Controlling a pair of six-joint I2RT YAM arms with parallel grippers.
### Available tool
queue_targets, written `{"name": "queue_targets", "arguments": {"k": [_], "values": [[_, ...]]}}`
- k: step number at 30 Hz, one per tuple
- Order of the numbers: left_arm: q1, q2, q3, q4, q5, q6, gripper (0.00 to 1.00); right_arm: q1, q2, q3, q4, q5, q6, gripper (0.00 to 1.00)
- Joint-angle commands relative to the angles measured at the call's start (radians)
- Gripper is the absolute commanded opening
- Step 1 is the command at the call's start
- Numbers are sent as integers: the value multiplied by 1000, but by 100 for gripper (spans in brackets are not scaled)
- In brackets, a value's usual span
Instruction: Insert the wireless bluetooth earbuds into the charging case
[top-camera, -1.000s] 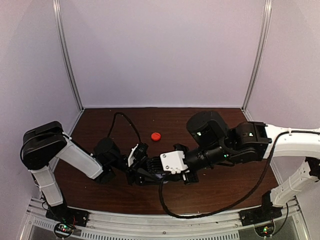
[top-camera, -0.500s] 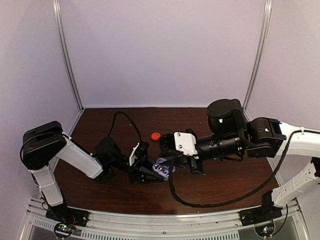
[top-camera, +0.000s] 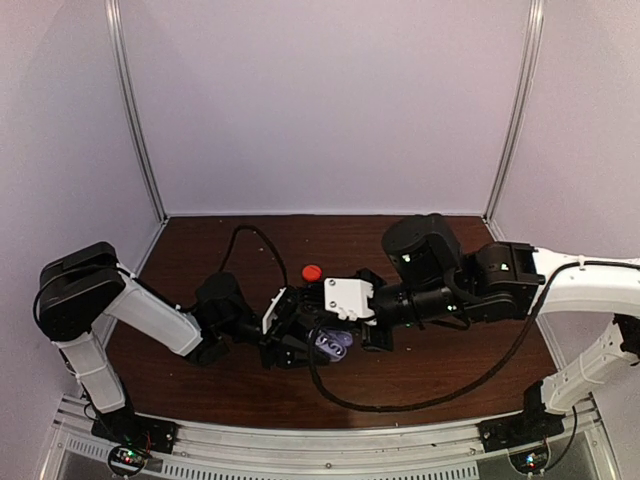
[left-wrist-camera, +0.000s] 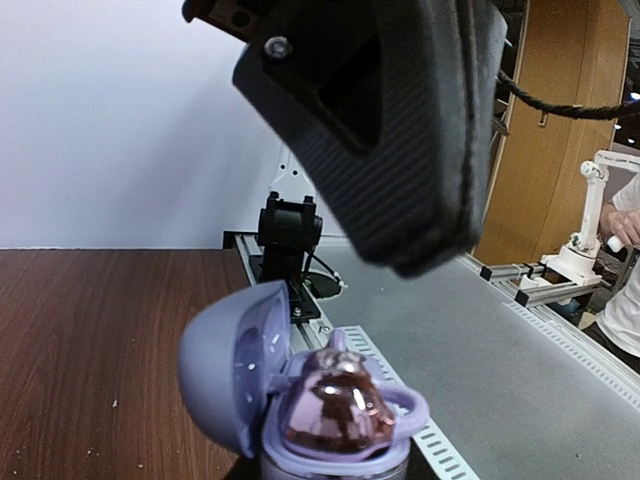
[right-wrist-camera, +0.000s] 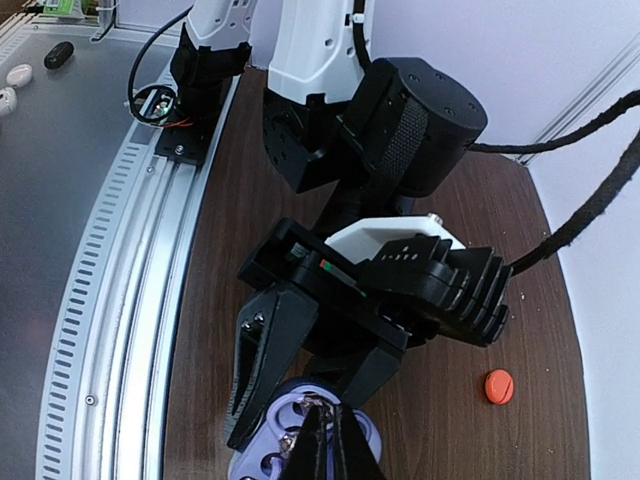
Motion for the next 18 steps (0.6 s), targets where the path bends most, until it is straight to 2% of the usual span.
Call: {"name": "queue_targets", "arguments": {"k": [1, 18], "values": [[6, -34, 19, 5, -17, 33, 0, -6, 23, 21, 7, 42, 12, 4], [6, -46, 11, 8, -20, 38, 0, -6, 87, 23, -33, 80, 17, 3]]}}
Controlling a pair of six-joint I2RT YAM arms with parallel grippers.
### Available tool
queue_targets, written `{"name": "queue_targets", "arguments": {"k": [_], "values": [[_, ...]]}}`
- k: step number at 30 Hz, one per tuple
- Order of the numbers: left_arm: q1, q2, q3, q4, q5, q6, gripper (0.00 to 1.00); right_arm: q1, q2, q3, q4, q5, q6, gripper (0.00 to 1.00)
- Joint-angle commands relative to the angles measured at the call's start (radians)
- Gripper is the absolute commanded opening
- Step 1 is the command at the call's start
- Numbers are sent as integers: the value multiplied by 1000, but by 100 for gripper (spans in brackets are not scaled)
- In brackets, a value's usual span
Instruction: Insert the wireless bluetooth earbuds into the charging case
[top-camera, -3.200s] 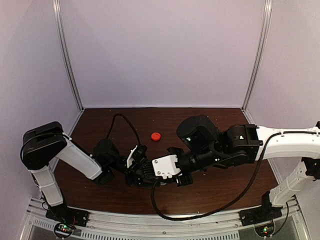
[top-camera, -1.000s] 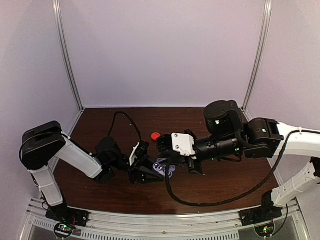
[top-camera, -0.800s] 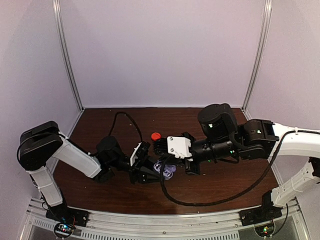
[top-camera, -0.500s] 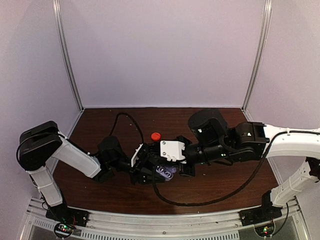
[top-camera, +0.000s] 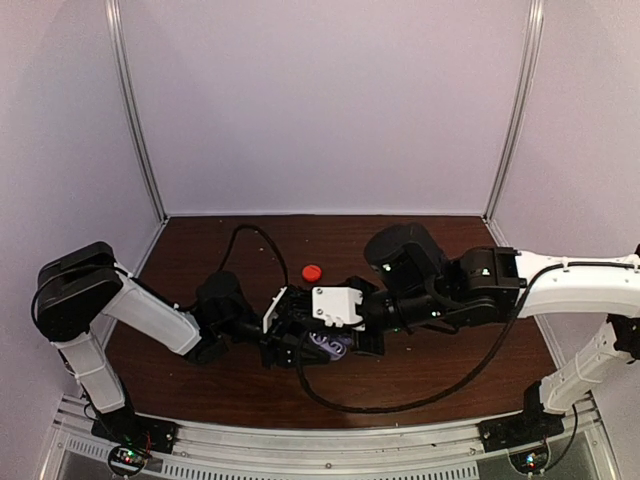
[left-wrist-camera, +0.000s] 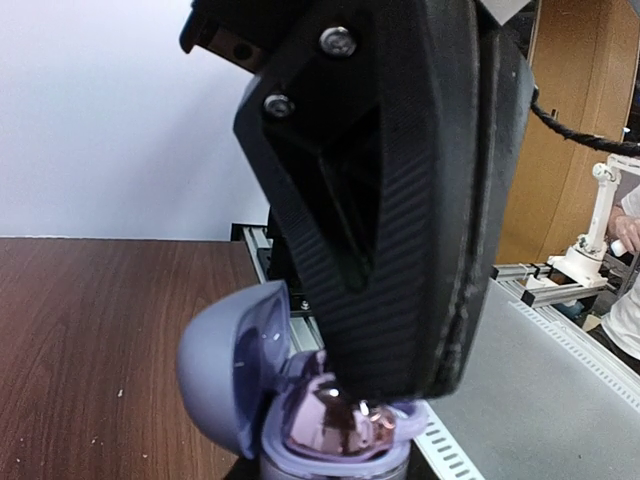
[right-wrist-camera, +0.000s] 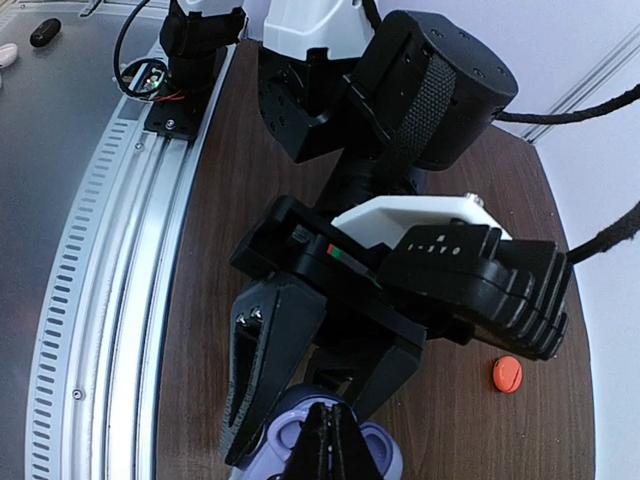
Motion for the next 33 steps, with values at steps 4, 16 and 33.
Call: {"name": "queue_targets", "arguments": {"k": [4, 16, 33], "values": [[4, -41, 5, 62, -5, 21, 0, -6, 27, 15, -38, 59, 18, 3], [3, -29, 10, 70, -3, 17, 0, -6, -22, 41, 5, 55, 35, 7], [4, -25, 17, 88, -8, 6, 0, -6, -75, 32, -68, 66, 95, 7]]}}
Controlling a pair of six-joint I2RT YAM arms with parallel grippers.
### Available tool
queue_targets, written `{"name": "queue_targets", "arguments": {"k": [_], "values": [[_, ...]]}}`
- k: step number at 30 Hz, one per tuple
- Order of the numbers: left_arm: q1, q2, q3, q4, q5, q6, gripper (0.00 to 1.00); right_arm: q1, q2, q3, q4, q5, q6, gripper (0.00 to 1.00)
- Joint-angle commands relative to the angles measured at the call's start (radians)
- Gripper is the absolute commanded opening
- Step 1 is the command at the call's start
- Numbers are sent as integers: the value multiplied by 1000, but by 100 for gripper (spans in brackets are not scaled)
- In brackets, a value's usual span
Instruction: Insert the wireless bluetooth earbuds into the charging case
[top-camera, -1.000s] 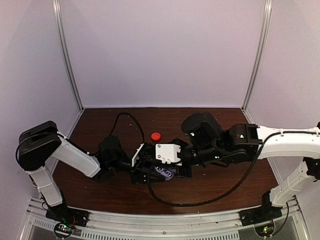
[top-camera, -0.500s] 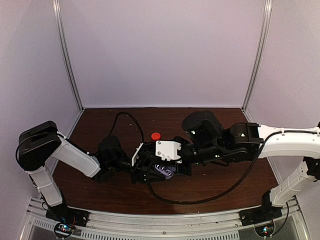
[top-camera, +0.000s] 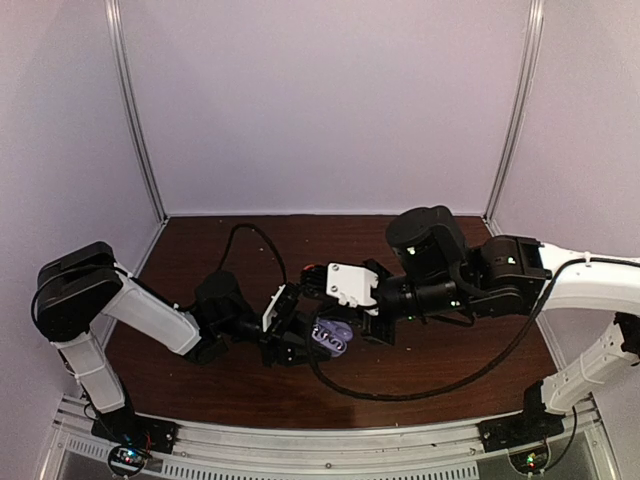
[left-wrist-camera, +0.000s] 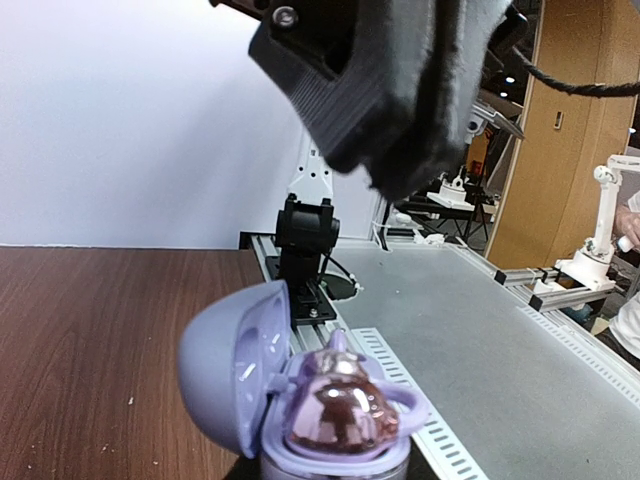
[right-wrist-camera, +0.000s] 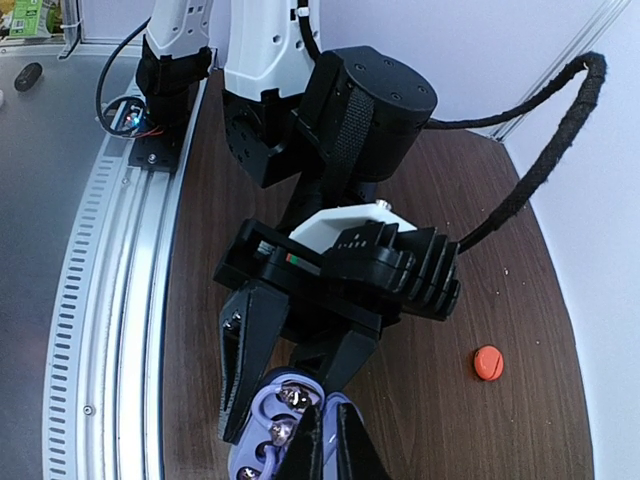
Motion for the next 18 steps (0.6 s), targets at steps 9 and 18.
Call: {"name": "queue_targets", "arguments": {"k": [9, 18], "values": [[2, -28, 19, 67, 3, 6, 0, -5, -15, -30, -67, 17, 42, 6], [2, -26, 18, 70, 6, 3, 0, -5, 7, -47, -68, 16, 31, 8]]}}
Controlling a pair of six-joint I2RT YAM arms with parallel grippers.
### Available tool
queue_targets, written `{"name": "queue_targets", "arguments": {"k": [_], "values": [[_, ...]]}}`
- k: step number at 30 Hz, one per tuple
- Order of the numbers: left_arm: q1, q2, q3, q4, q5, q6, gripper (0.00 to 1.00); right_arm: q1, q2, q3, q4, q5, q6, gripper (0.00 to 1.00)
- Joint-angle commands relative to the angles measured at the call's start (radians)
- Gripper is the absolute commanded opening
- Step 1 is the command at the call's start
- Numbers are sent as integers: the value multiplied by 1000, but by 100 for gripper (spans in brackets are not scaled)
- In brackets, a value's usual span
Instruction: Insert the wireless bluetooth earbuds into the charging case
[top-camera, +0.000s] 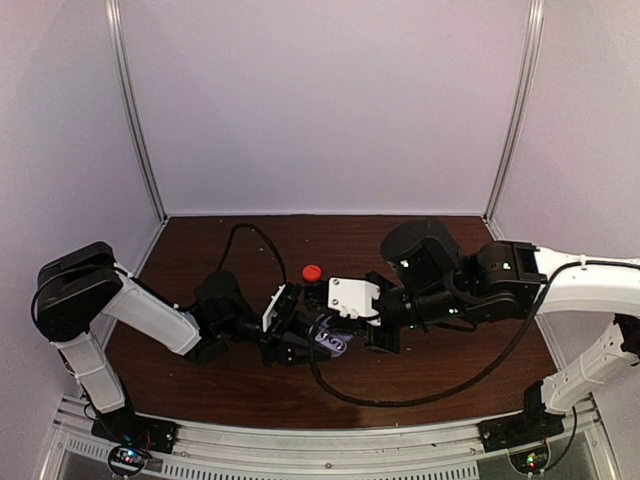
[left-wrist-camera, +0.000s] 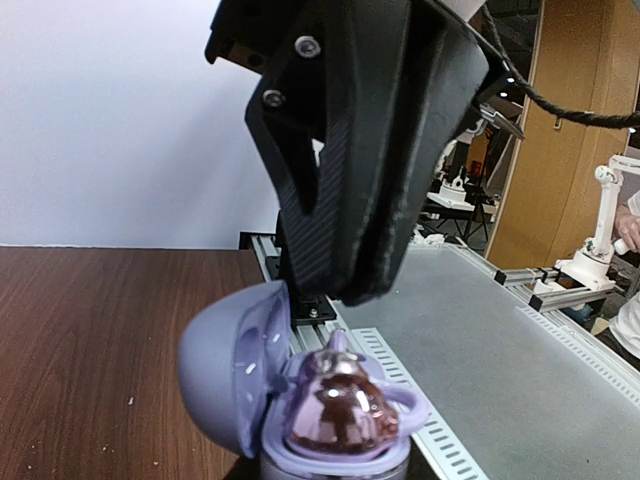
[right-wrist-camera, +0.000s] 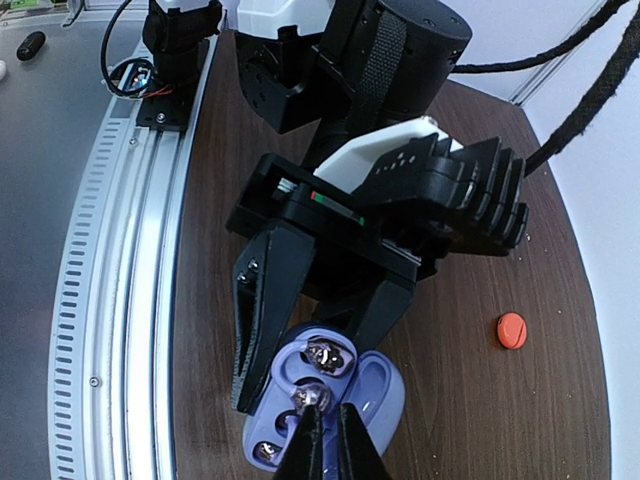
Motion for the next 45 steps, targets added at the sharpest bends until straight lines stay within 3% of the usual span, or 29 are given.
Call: {"name": "queue_targets", "arguments": {"k": [1, 29, 45], "values": [[2, -27, 18, 70, 6, 3, 0, -4, 11, -16, -7, 13, 2, 8], [2, -32, 9, 88, 9, 0, 0, -5, 71, -10, -12, 3, -19, 6], [2, -40, 3, 58, -83, 23, 0, -5, -23, -19, 31, 71, 8, 18]]}}
